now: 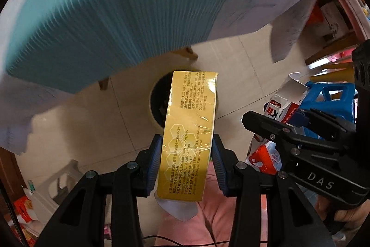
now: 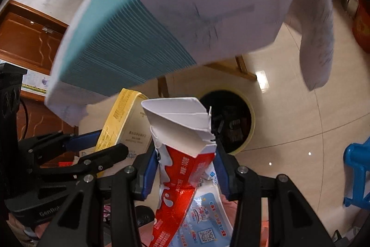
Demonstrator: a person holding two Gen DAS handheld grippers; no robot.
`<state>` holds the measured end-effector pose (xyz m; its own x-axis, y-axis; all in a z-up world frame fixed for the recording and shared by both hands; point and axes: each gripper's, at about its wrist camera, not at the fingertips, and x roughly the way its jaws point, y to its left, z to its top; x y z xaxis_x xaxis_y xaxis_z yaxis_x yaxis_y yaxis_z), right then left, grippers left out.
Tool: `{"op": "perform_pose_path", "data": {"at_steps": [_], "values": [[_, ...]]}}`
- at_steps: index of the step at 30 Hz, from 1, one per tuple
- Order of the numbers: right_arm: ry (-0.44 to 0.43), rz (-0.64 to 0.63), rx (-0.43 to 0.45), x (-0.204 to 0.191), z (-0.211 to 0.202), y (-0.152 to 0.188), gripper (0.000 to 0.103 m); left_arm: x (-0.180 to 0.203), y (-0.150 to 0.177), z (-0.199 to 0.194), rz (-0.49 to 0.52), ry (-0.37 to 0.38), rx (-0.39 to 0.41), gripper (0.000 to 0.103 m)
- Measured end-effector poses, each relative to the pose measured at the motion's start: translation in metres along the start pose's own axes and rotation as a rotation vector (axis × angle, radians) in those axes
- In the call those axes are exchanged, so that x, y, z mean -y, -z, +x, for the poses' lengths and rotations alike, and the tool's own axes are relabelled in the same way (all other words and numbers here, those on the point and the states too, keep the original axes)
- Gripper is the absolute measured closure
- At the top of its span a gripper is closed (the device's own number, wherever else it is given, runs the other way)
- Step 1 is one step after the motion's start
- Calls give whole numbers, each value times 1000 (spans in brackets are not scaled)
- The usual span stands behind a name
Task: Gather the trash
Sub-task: 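Carry the yellow box and white-red carton over the bin and release both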
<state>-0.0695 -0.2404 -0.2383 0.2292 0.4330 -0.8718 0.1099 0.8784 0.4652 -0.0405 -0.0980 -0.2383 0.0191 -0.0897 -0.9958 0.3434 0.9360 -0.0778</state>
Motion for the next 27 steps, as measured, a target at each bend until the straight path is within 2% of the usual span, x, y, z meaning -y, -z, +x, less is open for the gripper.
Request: {"op": "perform_pose_path", "data": {"at_steps": [12, 13, 16, 18, 21, 27], "values": [[44, 65, -10, 35, 110, -7, 57, -32, -13, 102, -85, 34, -19, 61], [46, 68, -14, 38, 117, -8, 56, -35, -15, 109, -97, 38, -17, 59], [65, 78, -35, 45, 143, -12, 56, -42, -20, 124, -119, 26, -3, 40], [81, 93, -46, 52, 160, -13, 53, -48, -22, 134, -129, 24, 7, 37], [89, 118, -64, 60, 174, -18, 38, -55, -27, 146, -134, 7, -8, 37], [119, 108, -64, 57, 174, -20, 38, -63, -23, 149, -163, -14, -12, 37]]}}
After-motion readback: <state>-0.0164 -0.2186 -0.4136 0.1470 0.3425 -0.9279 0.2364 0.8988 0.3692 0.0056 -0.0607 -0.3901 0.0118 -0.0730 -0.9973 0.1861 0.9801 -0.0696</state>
